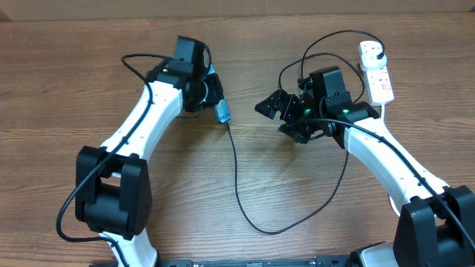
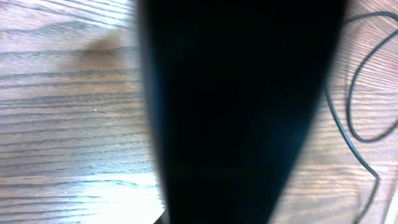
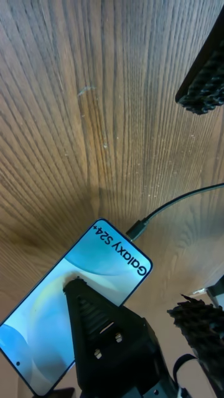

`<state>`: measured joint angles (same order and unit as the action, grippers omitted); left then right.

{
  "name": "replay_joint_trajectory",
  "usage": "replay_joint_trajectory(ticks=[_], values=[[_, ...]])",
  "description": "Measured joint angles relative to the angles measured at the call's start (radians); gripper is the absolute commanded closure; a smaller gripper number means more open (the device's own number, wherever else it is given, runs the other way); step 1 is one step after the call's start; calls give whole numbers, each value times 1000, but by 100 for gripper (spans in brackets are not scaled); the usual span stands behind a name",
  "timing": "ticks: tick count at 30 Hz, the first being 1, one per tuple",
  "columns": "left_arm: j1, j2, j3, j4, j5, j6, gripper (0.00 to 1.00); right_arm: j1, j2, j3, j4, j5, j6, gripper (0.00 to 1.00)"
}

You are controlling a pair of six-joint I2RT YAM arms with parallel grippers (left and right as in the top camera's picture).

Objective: Plug charger to phone and switch on socket
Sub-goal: 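Lower the plugged-in phone flat onto the table with the left gripper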

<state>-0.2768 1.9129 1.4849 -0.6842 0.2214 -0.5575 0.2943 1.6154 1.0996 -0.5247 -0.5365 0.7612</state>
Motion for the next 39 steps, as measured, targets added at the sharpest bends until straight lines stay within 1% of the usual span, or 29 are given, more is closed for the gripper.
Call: replay_joint_trajectory(ticks=[4, 7, 9, 12, 16, 19, 21, 29, 39], values=[[-21, 0, 0, 26, -32, -24, 96, 0, 0, 0, 0, 6, -2, 2], [-25, 5, 0, 47, -4, -34, 96, 0, 0, 0, -9, 11, -3, 1], [-25, 16, 0, 66, 45, -39, 96, 0, 0, 0, -19, 13, -2, 1], [-21, 51, 0, 98, 154, -40, 96, 0, 0, 0, -30, 13, -3, 1], [-4, 126, 0, 183, 349, -43, 96, 0, 0, 0, -42, 14, -14, 1], [-2, 165, -1, 214, 436, -43, 96, 0, 0, 0, -45, 15, -18, 1], [-2, 183, -1, 216, 469, -45, 96, 0, 0, 0, -46, 17, -21, 1], [3, 244, -1, 249, 532, -46, 96, 0, 0, 0, -48, 16, -23, 1], [11, 291, -1, 307, 534, -72, 90, 0, 0, 0, -53, 17, -25, 1]])
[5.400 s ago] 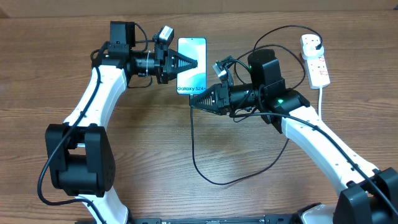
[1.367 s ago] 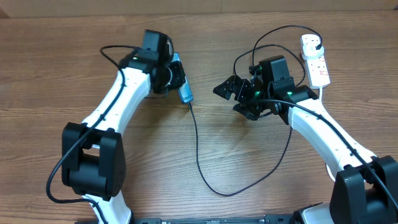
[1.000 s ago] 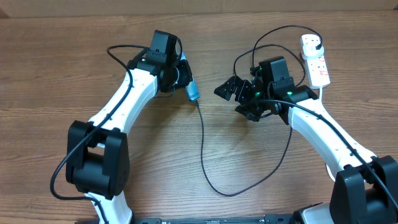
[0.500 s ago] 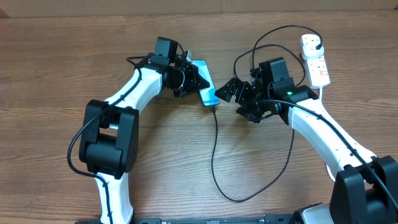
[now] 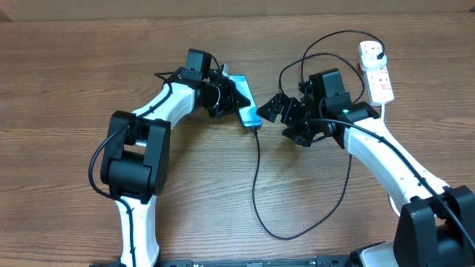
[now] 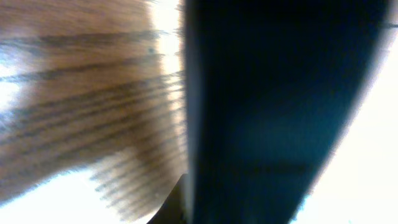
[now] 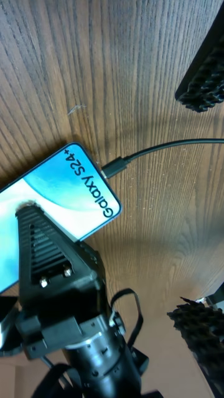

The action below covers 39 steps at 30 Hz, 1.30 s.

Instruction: Plug charger to phone and switch on socket

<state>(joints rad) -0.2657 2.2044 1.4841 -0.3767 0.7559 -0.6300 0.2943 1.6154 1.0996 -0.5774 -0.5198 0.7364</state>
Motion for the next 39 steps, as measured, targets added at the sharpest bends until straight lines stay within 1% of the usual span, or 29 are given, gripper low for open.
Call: replay_joint_trajectory(ticks=[5, 11, 15, 20, 28, 32, 39], values=[[5, 12, 0, 8, -10, -4, 89, 0, 0, 0, -2, 0, 0, 1], [6, 12, 0, 11, -29, -4, 86, 0, 0, 0, -4, 0, 0, 1], [6, 12, 0, 10, -37, -3, 85, 0, 0, 0, -4, 0, 0, 1], [6, 12, 0, -5, -64, -3, 79, 0, 0, 0, -6, 0, 0, 1], [6, 12, 0, -20, -84, -3, 75, 0, 0, 0, -12, 0, -13, 1], [6, 12, 0, -61, -116, -3, 73, 0, 0, 0, -16, 0, -19, 1], [11, 10, 17, -122, -160, -3, 71, 0, 0, 0, -18, 0, -24, 0]])
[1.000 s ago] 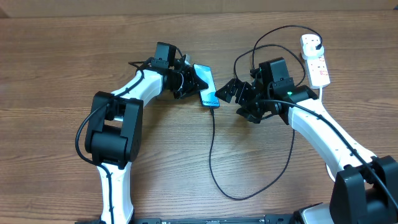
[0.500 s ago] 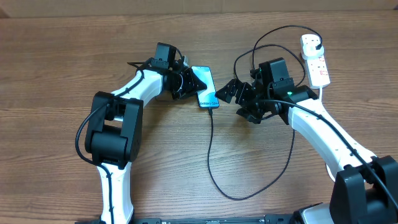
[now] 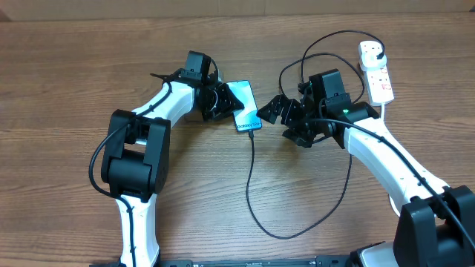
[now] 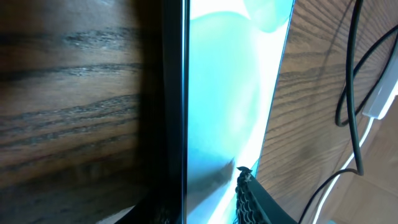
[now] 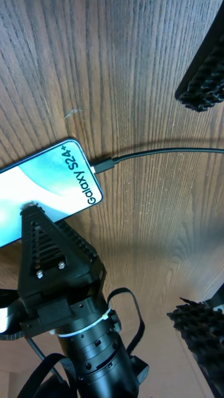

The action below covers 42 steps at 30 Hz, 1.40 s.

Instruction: Plug charger to phone and switch on socket

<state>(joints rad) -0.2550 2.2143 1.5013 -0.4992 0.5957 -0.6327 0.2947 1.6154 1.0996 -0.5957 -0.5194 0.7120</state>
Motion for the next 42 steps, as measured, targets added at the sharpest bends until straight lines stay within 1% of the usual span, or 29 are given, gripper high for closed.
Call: replay_joint_trajectory(ticks=[6, 9, 11, 16, 19, 24, 25, 27, 33, 38, 42], values=[[25, -6, 5, -34, -12, 6, 69, 0, 0, 0, -5, 0, -2, 0], [48, -10, 12, -73, -26, 19, 69, 0, 0, 0, -7, -1, -3, 1], [63, -12, 19, -108, -36, 38, 71, 0, 0, 0, -7, -1, -3, 1], [92, -12, 63, -258, -83, 103, 80, 0, 0, 0, -8, -1, -24, 1], [107, -10, 122, -359, -104, 153, 78, 0, 0, 1, -26, -1, -36, 1], [119, -10, 296, -491, -122, 234, 67, 0, 1, 73, -183, 3, -88, 0], [119, -10, 338, -518, -122, 250, 57, 0, 1, 99, -224, 11, -99, 0], [119, -11, 412, -573, -123, 272, 0, 0, 0, 175, -323, 40, -122, 0], [119, -17, 562, -692, -93, 289, 0, 0, -6, 401, -536, 141, -175, 0], [134, -21, 601, -782, -25, 308, 0, -6, -41, 583, -702, 255, -215, 0], [161, -36, 626, -818, 10, 325, 0, -51, -95, 696, -801, 375, -231, 0]])
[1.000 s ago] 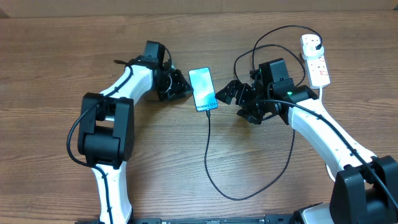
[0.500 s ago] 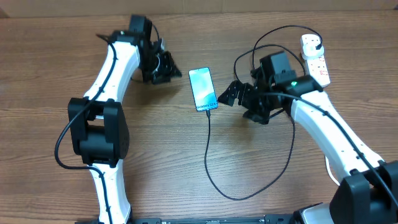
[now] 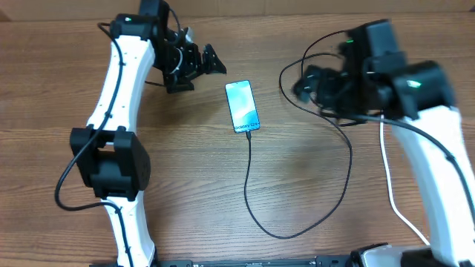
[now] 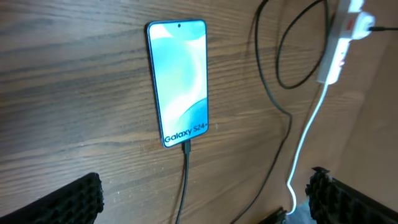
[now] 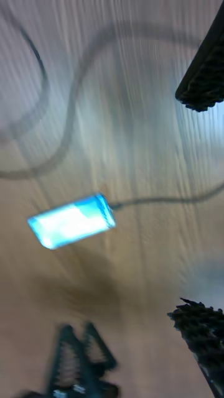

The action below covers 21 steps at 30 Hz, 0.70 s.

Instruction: Plug charger to phone and switch on socket

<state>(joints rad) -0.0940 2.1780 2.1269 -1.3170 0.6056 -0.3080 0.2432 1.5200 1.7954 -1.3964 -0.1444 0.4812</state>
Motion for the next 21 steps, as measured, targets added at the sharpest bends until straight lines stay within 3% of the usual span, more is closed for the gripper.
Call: replay_joint_trajectory(ticks=[9, 16, 21], values=[[-3, -256, 3, -37, -164, 28, 0, -90, -82, 38, -13, 211, -11, 0], [-116, -533, 33, -145, -380, 23, 0, -92, -80, 38, 8, 245, -11, 0], [-177, -619, 19, -204, -485, -26, 0, -92, -80, 38, 31, 249, -11, 0]])
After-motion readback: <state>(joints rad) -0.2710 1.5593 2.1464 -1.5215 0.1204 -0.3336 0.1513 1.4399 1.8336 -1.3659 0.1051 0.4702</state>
